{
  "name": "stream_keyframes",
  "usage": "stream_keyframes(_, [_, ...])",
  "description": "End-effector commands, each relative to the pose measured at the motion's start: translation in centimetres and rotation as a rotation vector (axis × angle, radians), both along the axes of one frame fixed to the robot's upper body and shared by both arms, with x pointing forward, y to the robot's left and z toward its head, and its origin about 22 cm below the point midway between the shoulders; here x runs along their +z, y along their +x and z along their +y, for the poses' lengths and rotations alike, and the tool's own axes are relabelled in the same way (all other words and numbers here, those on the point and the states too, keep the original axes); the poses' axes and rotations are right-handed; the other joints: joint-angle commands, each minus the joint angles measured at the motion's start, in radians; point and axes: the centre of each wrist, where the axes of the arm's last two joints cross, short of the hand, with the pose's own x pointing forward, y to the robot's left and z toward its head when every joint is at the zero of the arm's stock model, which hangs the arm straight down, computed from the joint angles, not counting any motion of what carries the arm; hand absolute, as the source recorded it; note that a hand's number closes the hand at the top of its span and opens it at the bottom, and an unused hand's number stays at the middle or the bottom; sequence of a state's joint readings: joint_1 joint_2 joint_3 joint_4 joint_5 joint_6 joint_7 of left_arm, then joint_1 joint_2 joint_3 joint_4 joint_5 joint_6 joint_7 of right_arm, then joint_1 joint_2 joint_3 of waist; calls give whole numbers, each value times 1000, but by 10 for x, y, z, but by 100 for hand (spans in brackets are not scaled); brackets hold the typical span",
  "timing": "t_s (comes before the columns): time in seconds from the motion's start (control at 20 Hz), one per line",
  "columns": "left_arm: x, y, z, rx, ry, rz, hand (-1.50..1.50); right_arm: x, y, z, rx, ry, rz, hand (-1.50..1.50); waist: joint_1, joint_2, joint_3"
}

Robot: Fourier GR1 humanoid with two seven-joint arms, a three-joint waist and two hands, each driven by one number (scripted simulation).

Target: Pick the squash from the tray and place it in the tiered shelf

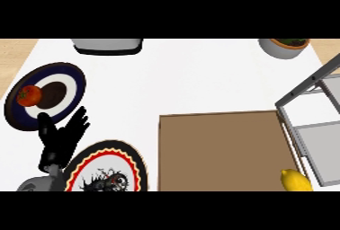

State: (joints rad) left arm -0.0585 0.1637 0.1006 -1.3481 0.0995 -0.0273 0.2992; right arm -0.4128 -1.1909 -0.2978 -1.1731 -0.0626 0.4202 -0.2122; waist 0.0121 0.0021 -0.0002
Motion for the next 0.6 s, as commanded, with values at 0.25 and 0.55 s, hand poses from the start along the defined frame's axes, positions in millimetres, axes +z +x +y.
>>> stream_keyframes(0.25, [-9,1,2,11,3,3,0,-10,10,-5,-68,250,-1,-150,-9,-1,-1])
stream_keyframes(0.55, [2,-4,4,9,1,6,0,12,1,-31,-36,466,-24,-150,-4,-3,0])
